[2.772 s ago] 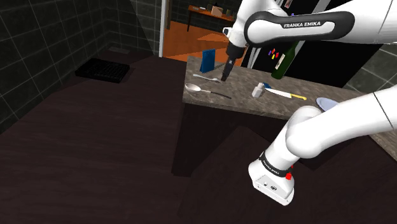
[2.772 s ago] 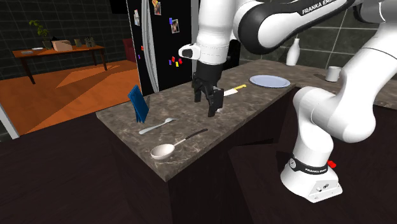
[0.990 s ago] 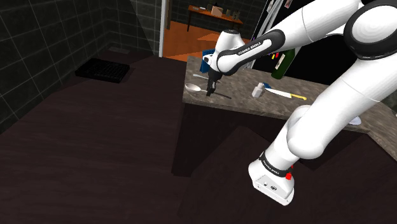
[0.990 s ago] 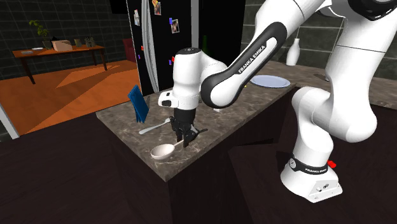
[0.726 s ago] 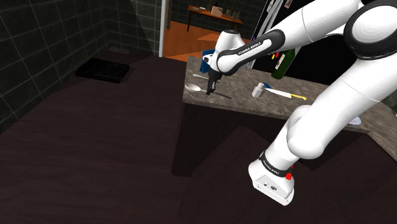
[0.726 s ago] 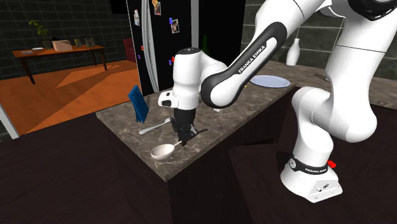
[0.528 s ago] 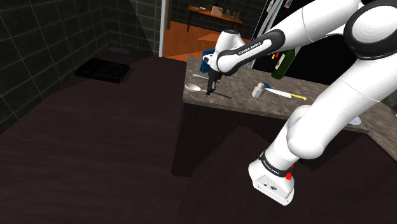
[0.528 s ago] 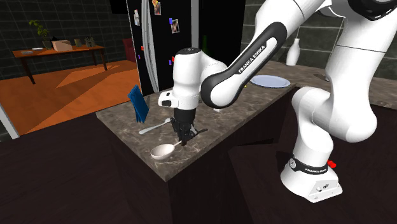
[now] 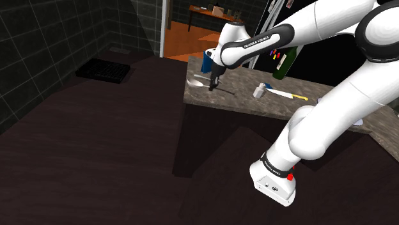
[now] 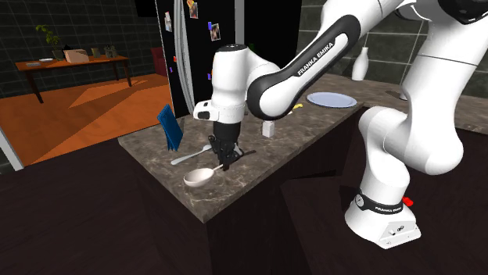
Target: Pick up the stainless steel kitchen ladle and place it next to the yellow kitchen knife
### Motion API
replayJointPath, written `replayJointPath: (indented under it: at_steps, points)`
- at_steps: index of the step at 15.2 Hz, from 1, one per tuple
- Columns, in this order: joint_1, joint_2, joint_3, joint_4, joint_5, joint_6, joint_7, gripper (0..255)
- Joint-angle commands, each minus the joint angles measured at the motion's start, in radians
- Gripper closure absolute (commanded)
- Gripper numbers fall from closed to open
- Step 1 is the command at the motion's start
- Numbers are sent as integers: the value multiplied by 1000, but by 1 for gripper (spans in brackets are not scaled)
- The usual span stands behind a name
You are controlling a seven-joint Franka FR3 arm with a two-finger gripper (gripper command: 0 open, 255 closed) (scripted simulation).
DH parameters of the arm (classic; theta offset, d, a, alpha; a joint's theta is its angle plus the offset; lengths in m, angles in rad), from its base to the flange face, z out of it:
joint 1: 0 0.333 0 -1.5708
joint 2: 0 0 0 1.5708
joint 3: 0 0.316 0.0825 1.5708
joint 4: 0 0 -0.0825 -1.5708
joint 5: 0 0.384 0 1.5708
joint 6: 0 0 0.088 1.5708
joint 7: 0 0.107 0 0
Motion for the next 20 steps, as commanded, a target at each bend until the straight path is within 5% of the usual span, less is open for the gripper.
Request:
replayJointPath:
  at_steps: [1,14,20]
  points:
    - [1,-17,4,14,-1,-31,3,255]
    - [2,-104,21,115,-4,-218,2,255]
    - [-73,-267,-43,-18,-70,-235,-87,255]
